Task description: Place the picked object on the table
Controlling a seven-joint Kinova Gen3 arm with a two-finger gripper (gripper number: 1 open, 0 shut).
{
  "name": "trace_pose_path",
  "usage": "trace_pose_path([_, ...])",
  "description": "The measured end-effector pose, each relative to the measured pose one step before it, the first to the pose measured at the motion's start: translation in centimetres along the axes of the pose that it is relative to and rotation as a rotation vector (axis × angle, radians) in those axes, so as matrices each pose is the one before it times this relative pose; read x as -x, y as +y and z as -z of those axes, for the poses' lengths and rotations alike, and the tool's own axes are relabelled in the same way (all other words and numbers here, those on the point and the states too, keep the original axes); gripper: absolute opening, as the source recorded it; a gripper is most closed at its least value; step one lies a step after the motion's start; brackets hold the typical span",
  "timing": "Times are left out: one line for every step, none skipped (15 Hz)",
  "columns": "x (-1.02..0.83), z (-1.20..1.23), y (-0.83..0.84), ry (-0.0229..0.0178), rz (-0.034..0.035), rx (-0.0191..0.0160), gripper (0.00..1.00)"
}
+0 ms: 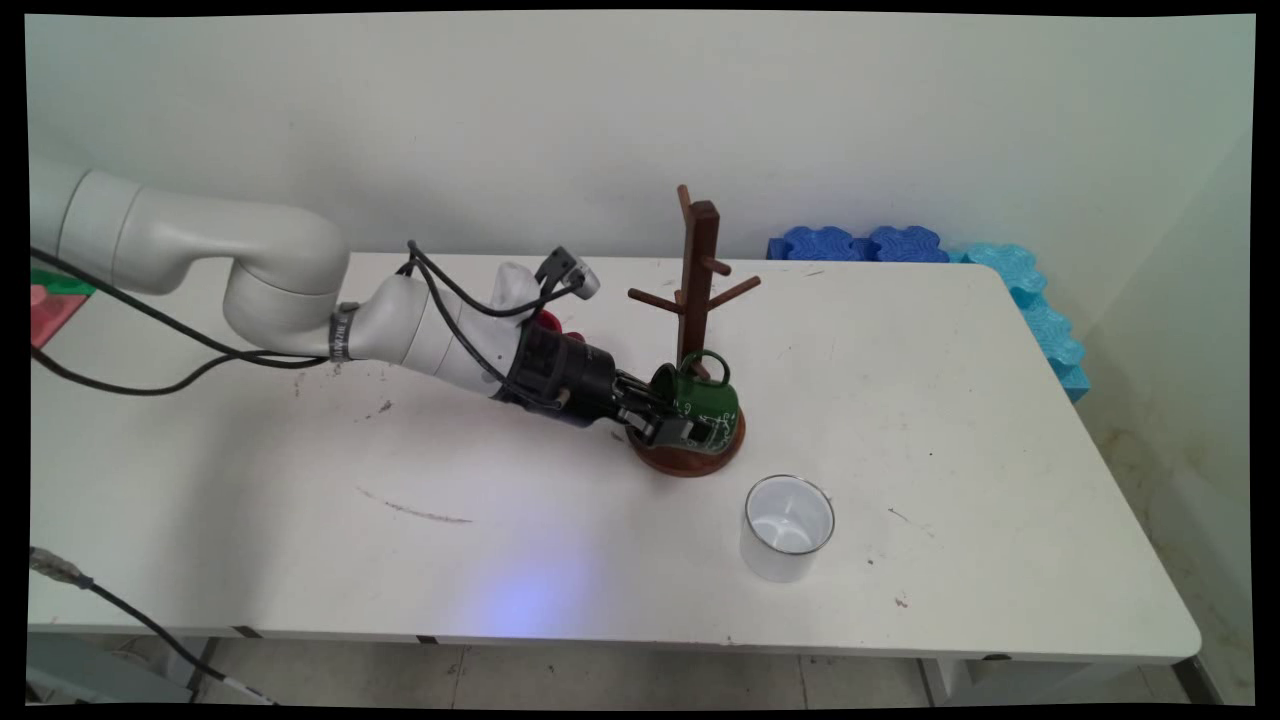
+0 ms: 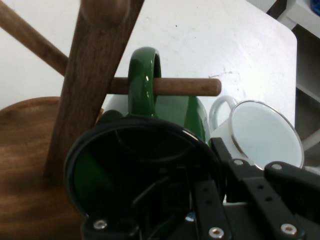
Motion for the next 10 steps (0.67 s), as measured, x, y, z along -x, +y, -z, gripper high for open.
trace_pose_path([-0.057, 0.047, 0.033, 0.00079, -0.00241, -0.00022, 0.0])
trace_pose_path([-0.062, 0.05, 0.043, 0.0008, -0.00207, -0.00015, 0.0])
trace_pose_path([-0.041, 0.036, 0.048, 0.0003, -0.00137, 0.00006, 0.0])
trace_pose_path([-0.03, 0.025, 0.04, 0.00017, -0.00111, 0.0002, 0.0])
trace_pose_path([-0.038, 0.048, 0.1, 0.0, -0.00171, 0.00089, 0.0])
trace_pose_path([-0.035, 0.029, 0.095, -0.00024, -0.00149, 0.00114, 0.0])
trace_pose_path([-0.049, 0.042, 0.135, 0.00002, -0.00201, 0.00165, 0.0])
trace_pose_path([-0.04, 0.036, 0.135, -0.00004, -0.00153, 0.00166, 0.0])
trace_pose_path([-0.05, 0.031, 0.158, -0.00019, -0.00181, 0.00207, 0.0])
trace_pose_path([-0.042, 0.035, 0.167, -0.00034, -0.00168, 0.00242, 0.0])
